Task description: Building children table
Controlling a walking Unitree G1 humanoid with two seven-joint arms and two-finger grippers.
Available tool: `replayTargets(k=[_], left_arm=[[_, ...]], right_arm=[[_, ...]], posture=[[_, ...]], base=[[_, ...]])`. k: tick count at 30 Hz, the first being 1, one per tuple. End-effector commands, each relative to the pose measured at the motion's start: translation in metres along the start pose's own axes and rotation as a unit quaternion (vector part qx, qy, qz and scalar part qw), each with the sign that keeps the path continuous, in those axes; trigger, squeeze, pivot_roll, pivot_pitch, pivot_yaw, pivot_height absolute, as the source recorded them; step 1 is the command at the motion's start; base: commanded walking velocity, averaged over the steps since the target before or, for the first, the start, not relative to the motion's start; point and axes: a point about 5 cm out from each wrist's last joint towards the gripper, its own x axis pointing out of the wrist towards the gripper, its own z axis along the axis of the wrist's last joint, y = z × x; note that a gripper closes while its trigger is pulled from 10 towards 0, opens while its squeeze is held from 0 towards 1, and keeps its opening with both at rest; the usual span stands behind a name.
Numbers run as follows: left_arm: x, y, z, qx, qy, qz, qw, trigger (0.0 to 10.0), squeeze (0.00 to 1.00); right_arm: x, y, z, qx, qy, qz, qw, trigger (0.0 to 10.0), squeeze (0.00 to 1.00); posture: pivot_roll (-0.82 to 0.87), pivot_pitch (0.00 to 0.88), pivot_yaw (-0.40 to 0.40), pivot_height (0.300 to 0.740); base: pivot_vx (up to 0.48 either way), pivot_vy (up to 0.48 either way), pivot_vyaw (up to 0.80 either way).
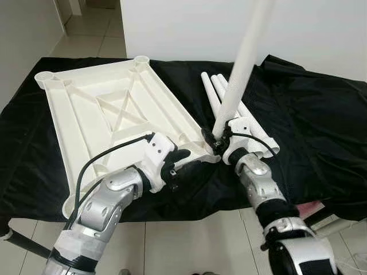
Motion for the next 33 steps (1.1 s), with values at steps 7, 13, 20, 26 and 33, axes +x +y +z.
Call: replayTargets(k=[7, 13, 20, 26, 33], left_arm=[[-0.001, 0.001, 0.000, -0.003, 0.001, 0.013, 1.000, 10.0, 0.00], [0.000, 0.002, 0.002, -0.003, -0.003, 0.017, 1.000, 10.0, 0.00], [-0.001, 0.001, 0.001, -0.005, -0.002, 0.017, 1.000, 10.0, 0.00], [-0.001, 0.002, 0.002, -0.003, -0.002, 0.020, 1.000, 10.0, 0.00], [-0.001, 0.003, 0.002, -0.003, -0.003, 0.020, 1.000, 10.0, 0.00]], right_arm=[[-0.016, 0.025, -0.014, 0.050, 0.024, -0.144, 0.988, 10.0, 0.00], [-0.018, 0.045, -0.011, 0.057, 0.016, -0.149, 0.987, 10.0, 0.00], [-0.019, 0.040, -0.002, 0.054, 0.006, -0.151, 0.987, 10.0, 0.39], [-0.021, 0.043, 0.004, 0.037, -0.004, -0.121, 0.992, 10.0, 1.00], [-0.025, 0.032, 0.005, 0.024, -0.006, -0.057, 0.998, 10.0, 0.00]], posture=[[-0.03, 0.069, -0.049, 0.740], [-0.03, 0.065, -0.057, 0.740], [-0.03, 0.065, -0.059, 0.740], [-0.02, 0.060, -0.064, 0.740], [-0.02, 0.053, -0.063, 0.740]], base=[[0.000, 0.000, 0.00], [0.000, 0.000, 0.00], [0.000, 0.000, 0.00], [0.000, 0.000, 0.00], [0.000, 0.000, 0.00]])
